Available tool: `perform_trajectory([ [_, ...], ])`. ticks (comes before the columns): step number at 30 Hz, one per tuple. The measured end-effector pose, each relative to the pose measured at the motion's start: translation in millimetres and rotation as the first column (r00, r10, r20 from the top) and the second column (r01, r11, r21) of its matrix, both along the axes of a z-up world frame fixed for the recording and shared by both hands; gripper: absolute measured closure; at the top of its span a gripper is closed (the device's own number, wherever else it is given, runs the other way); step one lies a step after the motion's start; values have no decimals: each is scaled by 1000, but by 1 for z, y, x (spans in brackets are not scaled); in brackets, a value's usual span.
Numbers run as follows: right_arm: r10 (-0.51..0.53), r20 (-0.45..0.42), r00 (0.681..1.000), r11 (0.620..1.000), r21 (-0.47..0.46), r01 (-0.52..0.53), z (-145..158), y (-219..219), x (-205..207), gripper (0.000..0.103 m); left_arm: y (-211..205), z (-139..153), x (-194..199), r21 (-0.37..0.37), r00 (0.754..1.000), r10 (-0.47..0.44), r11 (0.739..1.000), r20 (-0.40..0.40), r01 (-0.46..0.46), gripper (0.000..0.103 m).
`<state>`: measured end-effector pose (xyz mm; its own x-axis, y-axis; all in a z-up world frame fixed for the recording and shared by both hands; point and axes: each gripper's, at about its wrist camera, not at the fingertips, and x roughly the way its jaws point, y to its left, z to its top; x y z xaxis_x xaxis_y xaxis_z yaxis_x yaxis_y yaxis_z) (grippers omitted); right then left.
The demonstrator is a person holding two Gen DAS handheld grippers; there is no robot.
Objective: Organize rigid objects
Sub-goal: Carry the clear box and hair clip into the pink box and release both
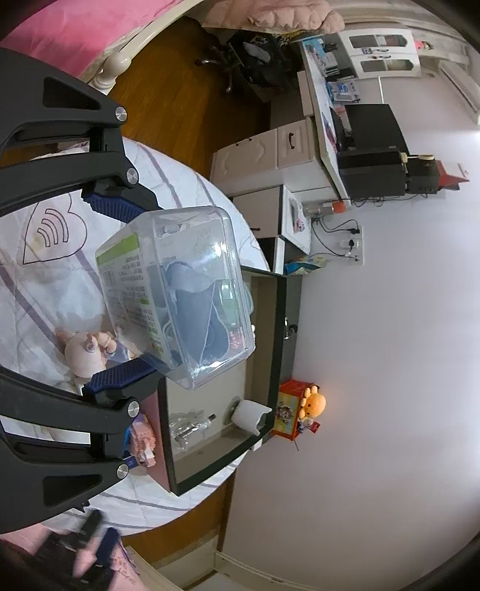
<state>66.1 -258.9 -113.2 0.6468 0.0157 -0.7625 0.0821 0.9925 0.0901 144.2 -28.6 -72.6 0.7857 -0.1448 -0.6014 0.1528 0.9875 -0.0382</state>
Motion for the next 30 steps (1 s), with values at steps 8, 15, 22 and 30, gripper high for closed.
perform_trajectory([
  [8,-66,-95,993,997,-50,62,-47,21,-20,59,-7,-12,-5,8,999,-14,1000,-31,14,37],
  [15,14,-67,998,1000,-18,-16,-38,35,-17,87,-3,-10,-8,9,1000,-3,1000,-28,3,37],
  [22,35,-9,999,999,8,-35,-15,37,-17,87,-2,-6,-7,8,1000,2,1000,-18,-2,37],
  [30,60,115,992,998,9,-62,38,31,-5,87,-7,6,1,12,1000,-10,1000,11,10,37],
])
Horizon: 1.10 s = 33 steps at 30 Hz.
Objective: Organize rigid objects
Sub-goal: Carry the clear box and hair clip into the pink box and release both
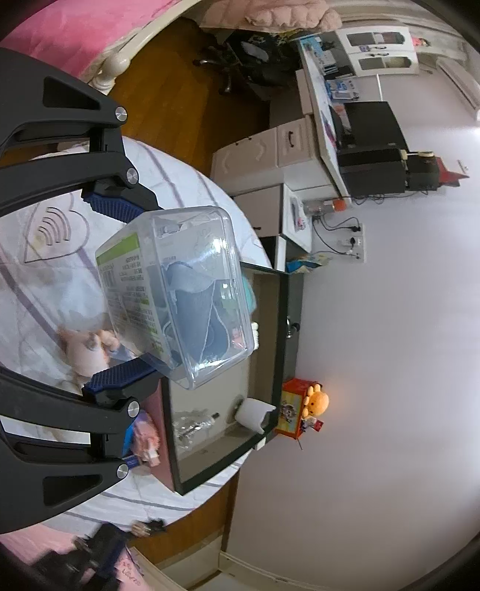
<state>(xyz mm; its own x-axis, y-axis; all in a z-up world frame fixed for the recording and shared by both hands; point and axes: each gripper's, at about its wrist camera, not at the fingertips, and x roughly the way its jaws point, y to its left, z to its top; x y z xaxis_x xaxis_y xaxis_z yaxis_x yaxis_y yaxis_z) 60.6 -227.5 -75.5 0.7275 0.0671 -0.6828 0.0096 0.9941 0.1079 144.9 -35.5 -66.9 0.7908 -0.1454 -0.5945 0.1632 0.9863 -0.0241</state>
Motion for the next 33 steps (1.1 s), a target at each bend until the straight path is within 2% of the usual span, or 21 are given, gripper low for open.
perform_trajectory([
  [5,35,75,997,999,8,-36,34,-3,37,87,-10,15,17,2,999,-8,1000,31,8,37],
  [11,75,80,994,997,20,-76,42,-7,102,87,-30,28,56,4,999,-27,1000,37,27,37],
  [15,95,46,994,994,48,-97,33,-11,142,87,-44,27,86,12,999,-36,999,23,36,37],
  [22,112,-63,992,992,60,-109,-4,-14,205,86,-69,-3,134,42,996,-60,997,-67,63,37],
  [27,107,-119,987,993,57,-101,-24,-16,227,86,-76,-22,149,56,991,-63,996,-116,70,36],
  [33,79,-143,987,996,45,-73,-34,-18,230,83,-76,-30,154,74,989,-60,995,-138,70,35],
])
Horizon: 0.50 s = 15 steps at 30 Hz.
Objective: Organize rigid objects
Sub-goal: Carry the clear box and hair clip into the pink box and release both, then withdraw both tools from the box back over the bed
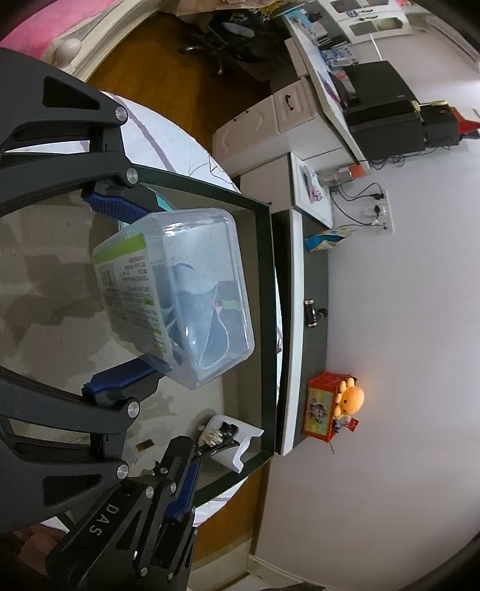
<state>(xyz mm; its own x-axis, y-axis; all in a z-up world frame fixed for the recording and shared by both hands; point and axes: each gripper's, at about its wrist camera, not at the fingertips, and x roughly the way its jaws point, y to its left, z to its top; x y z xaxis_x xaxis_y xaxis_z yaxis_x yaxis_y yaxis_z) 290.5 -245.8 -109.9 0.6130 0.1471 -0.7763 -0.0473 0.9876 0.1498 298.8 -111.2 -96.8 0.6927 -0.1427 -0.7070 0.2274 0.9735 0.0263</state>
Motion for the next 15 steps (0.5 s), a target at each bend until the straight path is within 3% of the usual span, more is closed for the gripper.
perform_trajectory([
  [2,-5,3,1000,1000,-7,5,1,0,-1,53,0,2,-3,13,1000,5,1000,14,-5,30],
  [3,-8,10,1000,1000,-10,8,2,1,-2,46,1,3,-3,16,1000,11,1000,19,-11,26],
  [5,-26,20,999,1000,-16,26,4,-1,-5,37,6,7,-7,11,999,24,1000,33,-25,21],
  [8,-64,40,997,998,-13,65,11,-7,-13,21,18,16,-14,-8,997,52,999,52,-51,5],
  [9,-64,48,997,998,-6,64,14,-8,-15,20,21,19,-15,-12,997,55,998,59,-55,0],
  [12,-79,69,994,997,-6,79,25,-7,-27,17,27,34,-29,-18,993,65,998,96,-64,0],
  [15,-121,94,988,992,-19,123,36,-8,-41,1,34,46,-45,-29,989,79,997,123,-77,0],
])
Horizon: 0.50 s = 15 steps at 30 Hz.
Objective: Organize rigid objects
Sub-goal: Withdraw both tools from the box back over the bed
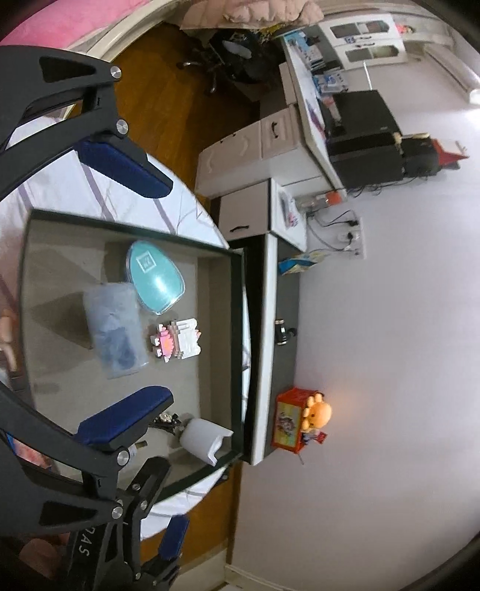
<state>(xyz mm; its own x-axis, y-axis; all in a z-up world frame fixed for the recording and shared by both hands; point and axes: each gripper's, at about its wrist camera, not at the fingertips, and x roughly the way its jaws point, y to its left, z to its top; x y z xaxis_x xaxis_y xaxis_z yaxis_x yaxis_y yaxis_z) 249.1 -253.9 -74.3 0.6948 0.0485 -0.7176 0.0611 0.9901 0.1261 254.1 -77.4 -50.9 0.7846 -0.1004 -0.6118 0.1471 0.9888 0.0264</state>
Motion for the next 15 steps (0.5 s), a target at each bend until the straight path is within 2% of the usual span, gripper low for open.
perform_trajectory([
  [3,-9,23,1000,1000,30,8,11,-2,-18,0,9,14,-18,0,999,15,1000,30,-15,0],
  [15,-28,177,984,999,25,24,68,19,-112,0,29,60,-109,-19,991,2,1000,132,1,0],
])
